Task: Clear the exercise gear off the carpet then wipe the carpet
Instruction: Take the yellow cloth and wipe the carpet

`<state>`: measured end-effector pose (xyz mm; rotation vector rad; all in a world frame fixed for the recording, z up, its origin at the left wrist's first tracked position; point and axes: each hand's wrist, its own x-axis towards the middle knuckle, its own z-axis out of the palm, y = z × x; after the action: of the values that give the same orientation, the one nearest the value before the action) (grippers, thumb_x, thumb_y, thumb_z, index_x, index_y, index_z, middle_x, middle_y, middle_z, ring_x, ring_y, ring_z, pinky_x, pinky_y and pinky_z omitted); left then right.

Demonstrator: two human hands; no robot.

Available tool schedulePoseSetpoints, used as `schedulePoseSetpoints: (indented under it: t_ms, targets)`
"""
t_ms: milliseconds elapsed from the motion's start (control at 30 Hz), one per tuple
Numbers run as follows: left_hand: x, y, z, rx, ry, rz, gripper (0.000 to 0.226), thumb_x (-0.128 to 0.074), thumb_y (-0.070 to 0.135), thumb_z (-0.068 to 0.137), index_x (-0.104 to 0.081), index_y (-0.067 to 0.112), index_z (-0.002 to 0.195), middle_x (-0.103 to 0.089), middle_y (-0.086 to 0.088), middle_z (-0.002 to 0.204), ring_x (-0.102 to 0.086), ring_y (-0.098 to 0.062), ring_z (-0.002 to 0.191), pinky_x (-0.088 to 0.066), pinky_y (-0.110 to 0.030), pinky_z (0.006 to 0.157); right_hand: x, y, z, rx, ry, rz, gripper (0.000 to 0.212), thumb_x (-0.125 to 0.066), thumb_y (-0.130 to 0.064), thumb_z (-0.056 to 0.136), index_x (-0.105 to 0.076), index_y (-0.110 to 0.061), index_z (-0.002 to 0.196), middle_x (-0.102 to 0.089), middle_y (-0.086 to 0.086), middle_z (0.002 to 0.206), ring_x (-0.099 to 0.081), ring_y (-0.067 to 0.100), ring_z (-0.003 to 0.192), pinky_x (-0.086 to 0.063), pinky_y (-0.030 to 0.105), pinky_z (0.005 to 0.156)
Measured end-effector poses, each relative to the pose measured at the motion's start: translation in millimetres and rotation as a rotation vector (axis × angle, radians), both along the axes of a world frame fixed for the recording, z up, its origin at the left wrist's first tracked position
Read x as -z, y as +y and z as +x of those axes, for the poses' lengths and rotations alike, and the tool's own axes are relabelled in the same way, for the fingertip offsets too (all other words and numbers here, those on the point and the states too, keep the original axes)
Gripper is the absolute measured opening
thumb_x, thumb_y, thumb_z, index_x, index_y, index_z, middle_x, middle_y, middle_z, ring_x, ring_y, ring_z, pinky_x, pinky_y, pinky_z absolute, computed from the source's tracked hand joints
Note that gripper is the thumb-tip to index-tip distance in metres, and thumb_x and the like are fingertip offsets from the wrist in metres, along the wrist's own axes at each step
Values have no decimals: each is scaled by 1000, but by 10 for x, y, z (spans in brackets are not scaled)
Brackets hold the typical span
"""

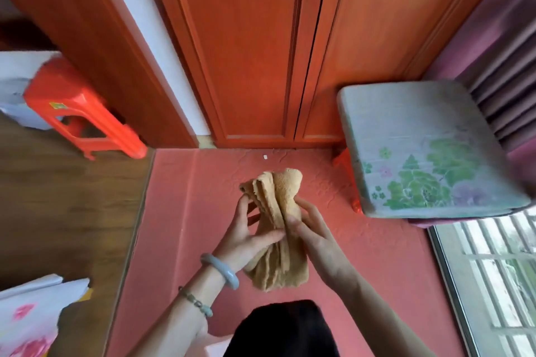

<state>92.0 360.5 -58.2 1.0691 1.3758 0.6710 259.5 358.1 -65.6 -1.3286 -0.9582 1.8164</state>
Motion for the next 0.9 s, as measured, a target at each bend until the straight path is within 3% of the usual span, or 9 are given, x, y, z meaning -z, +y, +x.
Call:
schedulePoseSetpoints:
  t_ms: [100, 233, 300, 400, 533, 667, 767, 833, 900]
  targets:
    - [-207, -32, -379, -68, -22, 18, 62, -69, 26, 71, -38, 32, 124, -60, 5, 116, -59, -5, 106, -46, -15, 82, -271, -10, -430, 33, -40, 56, 38, -67, -30, 82, -56, -26, 118, -65, 7, 111, -67, 10, 93, -52, 20, 74]
    - [-396, -27, -1140, -74, -22, 64, 48, -49, -1, 87, -43, 35, 118, -60, 15, 106, -57, 10, 90, -41, -4, 72, -481, -68, -1049, 135, -129, 60, 29, -60, -30, 82, -58, -22, 110, -67, 3, 100, -65, 5, 83, -50, 18, 70]
    - [-523, 9, -1580, -69, -67, 57, 47, -49, 0, 87, -49, 38, 114, -63, 16, 108, -58, 2, 92, -43, -14, 80, -572, -99, -1307, 228, -152, 30, 12, -50, -23, 91, -62, -22, 94, -65, -2, 86, -60, 9, 78, -47, 24, 69]
    - [-697, 164, -2117, -84, -208, 6, 42, -54, 12, 70, -59, 27, 109, -72, 12, 96, -66, -5, 89, -49, -16, 74, -709, -127, -1619, 326, -111, -59, 28, -43, -17, 93, -60, -19, 71, -53, -5, 65, -48, 9, 60, -38, 25, 56]
    - [-795, 405, -2444, -76, -354, -198, 53, -61, 11, 50, -62, 0, 102, -67, -17, 88, -65, -29, 73, -49, -36, 71, -928, -147, -1901, 341, 40, -125, 37, -56, -38, 86, -67, -5, 98, -69, 11, 86, -65, 23, 81, -53, 34, 72]
    - [-856, 709, -2357, -54, -485, -251, 25, -68, 27, 67, -71, 7, 82, -68, -15, 68, -65, -24, 58, -49, -35, 65, -1080, -104, -1855, 400, 97, -106, 25, -63, -16, 83, -64, 1, 102, -71, 19, 93, -69, 30, 85, -55, 39, 75]
    - [-861, 871, -2147, 156, -342, -211, 61, -80, 57, 56, -69, 12, 96, -68, -17, 92, -64, -25, 80, -49, -35, 75, -1126, 1, -1691, 480, 97, -104, 24, -63, -11, 84, -64, -1, 105, -70, 23, 103, -68, 34, 92, -56, 45, 84]
    - [-819, 985, -1989, 260, -228, -170, 74, -85, 44, 50, -59, 16, 114, -69, -8, 110, -62, -23, 105, -43, -41, 98, -1121, 113, -1559, 529, 87, -91, 26, -64, -9, 82, -63, -2, 107, -68, 24, 107, -66, 37, 98, -53, 49, 89]
    - [-841, 1146, -1805, 283, -143, -93, 78, -85, 29, 44, -57, 19, 116, -69, -1, 112, -61, -20, 109, -41, -44, 102, -1096, 252, -1412, 588, 85, -83, 24, -61, -6, 84, -62, -2, 108, -68, 24, 107, -66, 38, 98, -53, 50, 89]
